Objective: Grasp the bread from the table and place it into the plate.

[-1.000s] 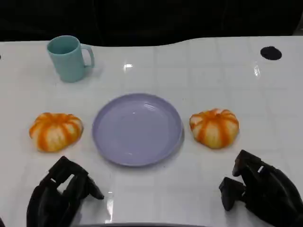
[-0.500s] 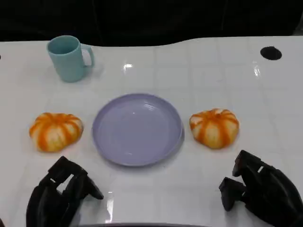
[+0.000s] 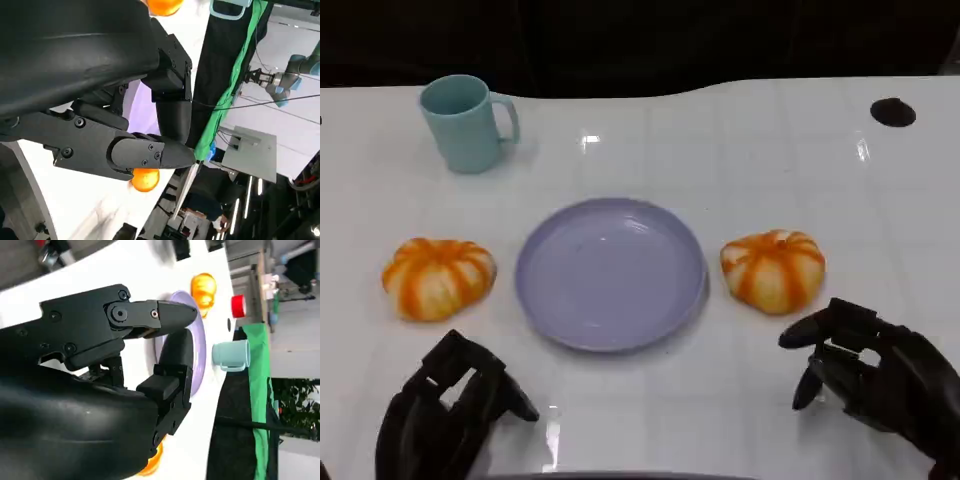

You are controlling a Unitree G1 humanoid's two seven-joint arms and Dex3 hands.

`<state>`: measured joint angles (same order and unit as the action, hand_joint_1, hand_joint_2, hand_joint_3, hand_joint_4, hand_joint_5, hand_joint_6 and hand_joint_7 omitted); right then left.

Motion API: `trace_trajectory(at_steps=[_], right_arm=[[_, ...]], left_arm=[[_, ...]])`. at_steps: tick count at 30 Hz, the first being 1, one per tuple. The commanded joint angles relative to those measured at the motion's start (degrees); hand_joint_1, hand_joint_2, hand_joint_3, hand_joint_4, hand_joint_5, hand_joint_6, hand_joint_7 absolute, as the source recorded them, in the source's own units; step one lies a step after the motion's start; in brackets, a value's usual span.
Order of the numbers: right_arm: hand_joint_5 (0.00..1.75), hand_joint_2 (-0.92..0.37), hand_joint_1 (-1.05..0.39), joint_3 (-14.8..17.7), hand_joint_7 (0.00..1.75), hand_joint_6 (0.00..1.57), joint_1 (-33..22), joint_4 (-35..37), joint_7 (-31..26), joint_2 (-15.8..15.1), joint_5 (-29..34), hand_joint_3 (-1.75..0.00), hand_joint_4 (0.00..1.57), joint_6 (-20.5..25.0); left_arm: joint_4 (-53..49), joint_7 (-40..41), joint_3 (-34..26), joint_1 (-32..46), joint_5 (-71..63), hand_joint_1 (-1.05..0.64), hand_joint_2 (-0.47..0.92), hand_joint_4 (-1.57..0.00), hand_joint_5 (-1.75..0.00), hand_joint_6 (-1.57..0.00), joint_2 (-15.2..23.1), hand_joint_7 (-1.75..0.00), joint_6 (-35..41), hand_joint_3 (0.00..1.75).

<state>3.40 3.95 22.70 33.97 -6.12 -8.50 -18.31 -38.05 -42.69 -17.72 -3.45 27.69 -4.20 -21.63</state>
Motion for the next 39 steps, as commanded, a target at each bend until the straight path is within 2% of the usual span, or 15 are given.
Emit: trace_trajectory(at_steps=[1, 3, 7, 11, 18, 24, 33, 39], right_arm=[[0.86, -0.92, -0.49, -0.8, 0.33, 0.56, 1.6, -0.5, -1.9, -3.8, 4.0, -0.16, 0.45, -5.8], [0.65, -0.92, -0.48, -1.2, 0.19, 0.58, 1.9, -0.7, -3.9, -5.0, 6.3, -0.12, 0.47, -7.7], [0.38, -0.92, -0.53, -2.0, 0.04, 0.54, 3.0, -1.3, -10.1, -8.0, 14.1, -0.10, 0.45, -12.6], [0.25, -0.92, -0.52, -2.9, 0.00, 0.42, 4.8, -0.8, -14.7, -11.6, 20.7, -0.07, 0.38, -16.8], [0.10, -0.92, -0.52, -5.7, 0.00, 0.27, 8.3, -0.2, -20.7, -16.8, 30.0, -0.02, 0.25, -18.8], [0.03, -0.90, -0.52, -8.7, 0.00, 0.23, 10.9, -0.2, -25.0, -18.9, 36.7, 0.00, 0.17, -17.3], [0.00, -0.88, -0.50, -15.4, 0.00, 0.12, 15.8, 2.1, -34.6, -20.8, 50.4, 0.00, 0.09, -13.7], [0.02, -0.85, -0.47, -21.5, 0.02, 0.21, 21.1, 8.9, -44.0, -20.4, 58.8, 0.00, 0.15, -11.4]], left_arm=[[-0.4, 0.1, -0.1, -0.8, 0.0, -0.59, 0.92, -0.65, -1.75, -0.50, 0.9, -1.55, -0.4, 0.25], [-0.6, -0.2, -0.1, -0.9, 0.2, -0.59, 0.92, -0.64, -1.75, -0.50, 0.8, -1.54, -0.5, 0.25], [-0.7, -0.3, -0.3, -0.9, 0.6, -0.58, 0.92, -0.64, -1.75, -0.51, 0.6, -1.53, -0.1, 0.25], [-0.3, -0.3, -0.3, -0.7, 1.0, -0.58, 0.92, -0.63, -1.75, -0.51, 0.6, -1.51, 0.8, 0.24], [-0.6, 0.0, -0.4, -0.7, 0.7, -0.56, 0.92, -0.62, -1.75, -0.51, 0.7, -1.49, 0.6, 0.24], [-1.7, -0.2, -0.5, -1.3, 0.4, -0.58, 0.92, -0.63, -1.75, -0.52, 0.9, -1.50, -0.2, 0.25], [-1.3, 0.0, -0.5, -1.2, 0.6, -0.57, 0.92, -0.63, -1.75, -0.51, 0.6, -1.50, 0.2, 0.24], [-1.8, -0.5, -0.7, -1.6, 0.9, -0.57, 0.92, -0.62, -1.75, -0.51, 0.6, -1.50, 0.1, 0.24]])
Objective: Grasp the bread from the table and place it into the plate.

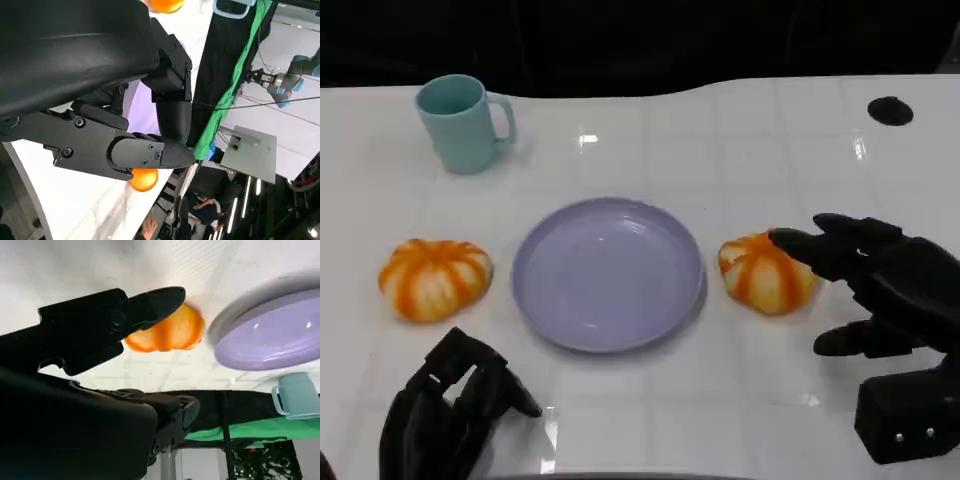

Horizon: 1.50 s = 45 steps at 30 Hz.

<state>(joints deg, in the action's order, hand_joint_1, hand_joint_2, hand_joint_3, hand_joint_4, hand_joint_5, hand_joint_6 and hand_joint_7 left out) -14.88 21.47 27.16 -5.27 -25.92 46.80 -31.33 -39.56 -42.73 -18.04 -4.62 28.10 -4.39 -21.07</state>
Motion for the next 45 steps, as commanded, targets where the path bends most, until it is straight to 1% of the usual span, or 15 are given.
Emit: trace_trajectory(at_steps=[1, 5, 12, 17, 21, 25, 30, 34, 37, 40, 41, 43, 44, 45], right_arm=[[0.03, -0.84, -0.47, -4.2, 0.02, 0.21, 4.4, 5.7, -5.9, -0.5, 4.3, 0.00, 0.16, 2.0], [0.03, -0.83, -0.47, -7.8, 0.02, 0.23, 8.0, 11.3, -10.1, 0.0, 6.6, 0.00, 0.19, 3.0], [0.02, -0.84, -0.47, -13.7, 0.01, 0.25, 14.3, 21.3, -13.7, 1.9, 8.7, 0.00, 0.21, 4.4], [0.02, -0.85, -0.48, -17.1, 0.01, 0.26, 18.2, 28.8, -16.0, 3.9, 8.9, -0.01, 0.23, 4.9], [0.01, -0.86, -0.51, -19.6, 0.00, 0.25, 21.2, 35.7, -18.0, 6.5, 9.0, -0.01, 0.23, 5.8], [0.01, -0.86, -0.51, -21.4, 0.00, 0.24, 22.9, 39.8, -19.2, 8.7, 8.6, 0.00, 0.23, 7.0], [0.00, -0.86, -0.51, -23.3, 0.00, 0.23, 24.7, 43.6, -18.5, 11.9, 8.3, 0.00, 0.23, 9.9], [0.00, -0.87, -0.51, -24.3, 0.00, 0.23, 25.3, 45.0, -18.3, 13.1, 7.8, 0.00, 0.23, 10.9], [0.01, -0.87, -0.49, -24.3, 0.01, 0.25, 25.5, 46.2, -18.3, 14.3, 7.1, 0.00, 0.26, 11.4], [0.04, -0.87, -0.43, -23.6, 0.03, 0.31, 25.3, 46.8, -18.8, 15.1, 5.6, 0.00, 0.33, 11.1], [0.05, -0.87, -0.39, -23.5, 0.03, 0.37, 25.3, 47.0, -19.0, 15.3, 5.2, 0.00, 0.45, 11.2], [0.07, -0.88, -0.36, -23.4, 0.04, 0.46, 25.3, 47.3, -19.2, 15.7, 4.5, -0.01, 0.58, 11.2], [0.13, -0.90, -0.31, -23.1, 0.06, 0.60, 25.1, 47.4, -19.4, 15.7, 3.9, -0.01, 0.75, 10.6], [0.38, -0.91, -0.27, -22.8, 0.07, 0.82, 25.0, 47.5, -19.6, 15.8, 3.3, -0.05, 0.90, 10.1]], left_arm=[[-0.3, -0.4, -0.4, -0.4, 0.5, -0.56, 0.92, -0.62, -1.75, -0.52, 0.7, -1.50, -0.5, 0.24], [-0.2, -0.4, -0.5, -0.2, 0.5, -0.55, 0.92, -0.62, -1.75, -0.51, 0.5, -1.50, -0.7, 0.24], [0.0, -0.9, -0.4, 0.0, 0.6, -0.54, 0.92, -0.61, -1.75, -0.51, 0.4, -1.50, -1.1, 0.27], [-0.2, -1.2, -0.5, 0.0, 0.5, -0.55, 0.92, -0.61, -1.75, -0.50, 0.4, -1.50, -1.1, 0.28], [0.0, -1.1, -0.6, 0.0, 0.9, -0.55, 0.92, -0.61, -1.75, -0.51, 0.4, -1.49, -0.4, 0.26], [0.1, -1.2, -0.6, 0.1, 0.7, -0.54, 0.92, -0.61, -1.75, -0.51, 0.4, -1.49, -0.8, 0.27], [0.7, -0.7, -0.4, 0.5, 0.5, -0.55, 0.92, -0.62, -1.75, -0.52, 0.3, -1.49, -0.7, 0.26], [1.0, -0.9, -0.2, 0.7, 0.3, -0.56, 0.92, -0.62, -1.75, -0.51, 0.5, -1.50, -0.8, 0.27], [1.3, -0.5, 0.0, 0.9, 0.0, -0.57, 0.92, -0.63, -1.75, -0.53, 0.6, -1.50, -0.7, 0.25], [1.8, -0.7, 0.1, 1.3, 0.3, -0.57, 0.92, -0.63, -1.75, -0.53, 0.4, -1.50, -0.5, 0.25], [2.1, -0.6, 0.1, 1.4, 0.4, -0.56, 0.92, -0.63, -1.75, -0.53, 0.4, -1.49, -0.4, 0.25], [2.5, -0.7, 0.1, 1.7, 0.5, -0.56, 0.92, -0.63, -1.75, -0.53, 0.2, -1.49, -0.1, 0.25], [2.7, -0.5, 0.2, 1.8, 0.4, -0.56, 0.92, -0.63, -1.75, -0.52, 0.3, -1.49, 0.0, 0.25], [2.8, -0.4, 0.3, 1.9, 0.3, -0.56, 0.92, -0.63, -1.75, -0.53, 0.3, -1.49, 0.0, 0.25]])
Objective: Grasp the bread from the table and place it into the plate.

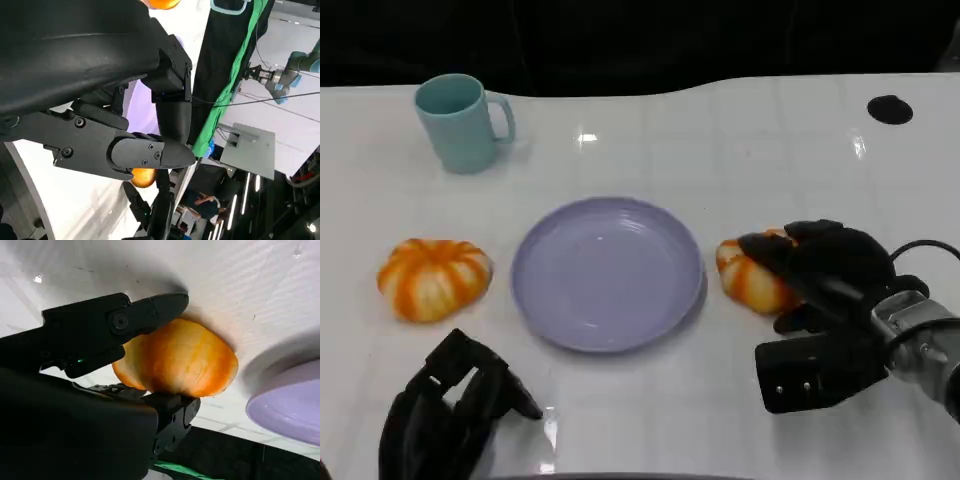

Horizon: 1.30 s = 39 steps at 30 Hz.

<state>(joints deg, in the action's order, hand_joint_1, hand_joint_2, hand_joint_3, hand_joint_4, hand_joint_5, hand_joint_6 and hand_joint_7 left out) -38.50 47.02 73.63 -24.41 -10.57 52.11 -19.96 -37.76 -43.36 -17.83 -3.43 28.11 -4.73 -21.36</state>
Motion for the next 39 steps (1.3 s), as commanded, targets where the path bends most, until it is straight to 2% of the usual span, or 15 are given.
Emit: trace_trajectory(at_steps=[1, 2, 3, 6, 8, 10, 11, 15, 17, 20, 23, 25, 27, 32, 39], right_arm=[[0.65, -0.92, -0.26, 0.6, 0.04, 0.92, -0.5, 1.1, -0.4, 0.5, -2.1, -0.07, 0.87, -1.0], [1.03, -0.92, -0.29, 0.2, 0.04, 1.02, -0.5, 1.2, -0.6, 0.6, -2.1, -0.12, 0.79, -0.7], [1.45, -0.92, -0.30, -0.1, 0.19, 1.07, -0.5, 1.3, -0.8, 0.7, -2.0, -0.23, 0.64, -0.4], [1.71, -0.92, -0.28, -0.6, 1.32, 0.57, -0.6, 1.3, -2.3, 0.7, -2.0, -0.37, 0.53, -0.5], [1.74, -0.92, -0.28, -0.5, 1.48, 0.48, -0.8, 1.4, -2.8, 0.7, -2.3, -0.41, 0.50, -0.6], [1.74, -0.92, -0.30, -0.3, 1.00, 0.69, -0.9, 1.4, -3.6, 0.5, -2.6, -0.37, 0.50, -0.9], [1.75, -0.92, -0.29, -0.3, 1.02, 0.70, -1.0, 1.4, -4.2, 0.4, -2.7, -0.37, 0.51, -1.1], [1.75, -0.92, -0.26, 0.2, 1.50, 0.46, -1.1, 1.5, -5.2, 0.2, -3.3, -0.42, 0.50, -1.1], [1.75, -0.92, -0.26, 0.7, 1.57, 0.42, -1.1, 1.5, -5.0, 0.1, -4.1, -0.43, 0.50, -0.8], [1.75, -0.92, -0.25, 1.2, 1.61, 0.40, -1.1, 1.5, -5.2, 0.0, -5.0, -0.44, 0.50, -0.7], [1.75, -0.92, -0.24, 2.3, 1.44, 0.49, -1.0, 1.3, -6.4, -0.1, -6.3, -0.36, 0.52, -0.8], [1.75, -0.92, -0.20, 4.1, 1.66, 0.38, -0.9, 1.1, -6.7, -0.1, -8.2, -0.32, 0.55, -1.9], [1.75, -0.92, -0.18, 6.4, 1.73, 0.37, -0.8, 0.6, -7.1, 0.1, -10.6, -0.33, 0.57, -4.4], [1.75, -0.92, -0.16, 10.2, 1.75, 0.44, 0.2, -0.8, -6.4, 1.5, -14.4, -0.40, 0.64, -7.7], [1.75, -0.91, -0.11, 10.9, 1.71, 0.53, 2.0, -2.5, -6.8, 4.2, -15.0, -0.38, 0.71, -10.3]], left_arm=[[1.2, 0.4, 0.1, 0.9, 0.2, -0.56, 0.92, -0.63, -1.75, -0.53, 0.5, -1.49, 0.2, 0.24], [1.4, 0.5, 0.2, 1.0, 0.1, -0.56, 0.92, -0.63, -1.75, -0.53, 0.4, -1.49, 0.0, 0.24], [1.6, 0.6, 0.2, 1.2, 0.0, -0.56, 0.92, -0.63, -1.75, -0.53, 0.3, -1.50, -0.1, 0.24], [2.0, 0.7, 0.4, 1.5, -0.1, -0.57, 0.92, -0.63, -1.75, -0.52, 0.3, -1.51, -0.3, 0.23], [2.3, 1.0, 0.5, 1.7, -0.3, -0.57, 0.92, -0.63, -1.75, -0.52, 0.2, -1.51, -0.4, 0.24], [2.7, 1.3, 0.7, 2.0, -0.4, -0.57, 0.92, -0.63, -1.75, -0.52, 0.2, -1.51, -0.2, 0.24], [2.9, 1.5, 0.7, 2.1, -0.4, -0.57, 0.92, -0.63, -1.75, -0.52, 0.1, -1.51, -0.1, 0.24], [3.3, 1.6, 0.9, 2.3, 0.0, -0.56, 0.92, -0.62, -1.75, -0.51, 0.0, -1.50, 0.4, 0.24], [3.3, 1.6, 0.9, 2.3, 0.0, -0.56, 0.92, -0.62, -1.75, -0.50, 0.0, -1.50, 0.2, 0.24], [3.4, 1.5, 1.0, 2.4, 0.0, -0.56, 0.92, -0.61, -1.75, -0.50, 0.1, -1.50, 0.3, 0.25], [3.6, 1.6, 1.0, 2.4, 0.1, -0.55, 0.92, -0.61, -1.75, -0.49, 0.1, -1.51, 0.6, 0.26], [3.1, 1.3, 0.9, 2.1, 0.2, -0.55, 0.92, -0.61, -1.75, -0.49, 0.1, -1.50, 0.4, 0.25], [2.7, 1.3, 0.9, 1.9, 0.0, -0.56, 0.92, -0.61, -1.75, -0.50, 0.2, -1.50, 0.2, 0.25], [2.8, 1.3, 0.9, 1.8, 0.3, -0.56, 0.92, -0.62, -1.75, -0.50, 0.2, -1.51, 0.8, 0.25], [2.8, 1.0, 0.9, 1.7, 0.5, -0.55, 0.92, -0.62, -1.75, -0.51, 0.2, -1.50, 1.3, 0.24]])
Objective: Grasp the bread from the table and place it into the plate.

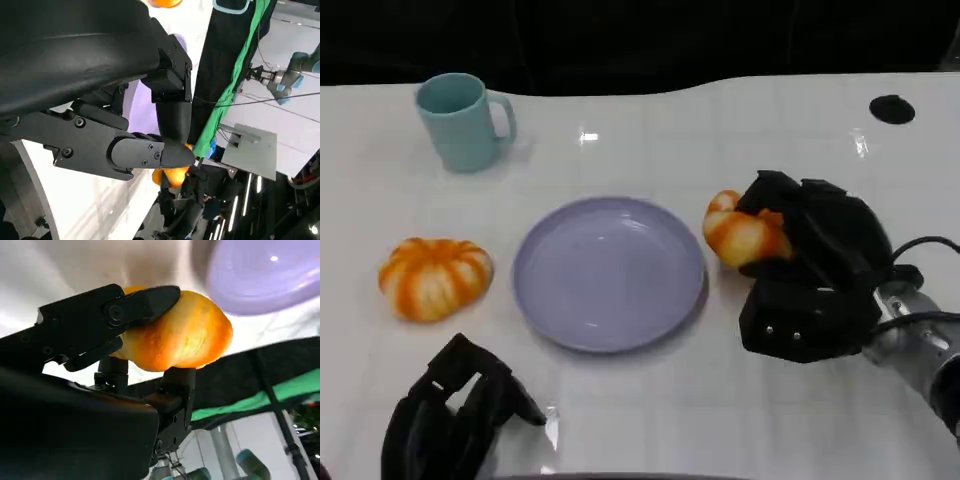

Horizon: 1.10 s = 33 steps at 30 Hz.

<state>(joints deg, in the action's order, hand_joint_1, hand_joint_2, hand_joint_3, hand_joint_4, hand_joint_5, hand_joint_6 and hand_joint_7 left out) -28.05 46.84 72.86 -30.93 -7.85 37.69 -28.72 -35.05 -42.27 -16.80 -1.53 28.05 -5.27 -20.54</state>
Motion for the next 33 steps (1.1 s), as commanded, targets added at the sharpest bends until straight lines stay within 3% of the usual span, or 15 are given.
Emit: trace_trajectory(at_steps=[1, 11, 18, 24, 30, 31, 33], right_arm=[[1.75, -0.91, -0.11, 0.4, 1.70, 0.54, 2.6, -2.0, 0.2, 2.2, -0.5, -0.38, 0.72, -1.7], [1.75, -0.87, -0.08, -2.4, 1.64, 0.61, 5.9, -2.2, 2.0, 7.5, 1.5, -0.38, 0.75, -0.7], [1.75, -0.80, -0.10, -6.0, 1.72, 0.54, 8.8, -0.2, -0.9, 11.7, 6.0, -0.43, 0.75, 3.3], [1.75, -0.80, -0.12, -7.8, 1.66, 0.58, 10.3, 1.4, -1.4, 14.9, 7.8, -0.44, 0.79, 7.5], [1.75, -0.83, -0.16, -8.7, 1.73, 0.57, 10.1, 2.0, -3.1, 16.4, 8.5, -0.44, 0.79, 9.0], [1.75, -0.87, -0.18, -8.7, 1.51, 0.63, 10.0, 2.1, -3.1, 16.6, 8.6, -0.37, 0.77, 9.3], [1.75, -0.90, -0.19, -8.7, 1.38, 0.68, 9.9, 2.1, -3.2, 16.8, 8.6, -0.32, 0.77, 9.6]], left_arm=[[0.0, -0.1, -0.1, -0.2, 0.5, -0.55, 0.92, -0.62, -1.75, -0.51, 0.7, -1.50, 0.4, 0.24], [0.3, 0.6, -0.2, -0.1, 0.2, -0.56, 0.92, -0.63, -1.75, -0.52, 0.6, -1.51, 0.5, 0.24], [0.3, 0.0, -0.3, 0.1, 0.4, -0.55, 0.92, -0.62, -1.75, -0.52, 0.6, -1.50, 0.3, 0.25], [0.1, -0.2, -0.4, 0.3, 0.6, -0.54, 0.92, -0.62, -1.75, -0.51, 0.5, -1.50, -0.2, 0.26], [0.4, 0.1, -0.3, 0.5, 0.2, -0.54, 0.92, -0.62, -1.75, -0.52, 0.3, -1.50, -0.4, 0.27], [0.5, 0.1, -0.3, 0.5, 0.3, -0.54, 0.92, -0.62, -1.75, -0.52, 0.3, -1.50, -0.2, 0.27], [0.7, 0.1, -0.2, 0.6, 0.3, -0.54, 0.92, -0.62, -1.75, -0.51, 0.3, -1.50, 0.0, 0.27]])
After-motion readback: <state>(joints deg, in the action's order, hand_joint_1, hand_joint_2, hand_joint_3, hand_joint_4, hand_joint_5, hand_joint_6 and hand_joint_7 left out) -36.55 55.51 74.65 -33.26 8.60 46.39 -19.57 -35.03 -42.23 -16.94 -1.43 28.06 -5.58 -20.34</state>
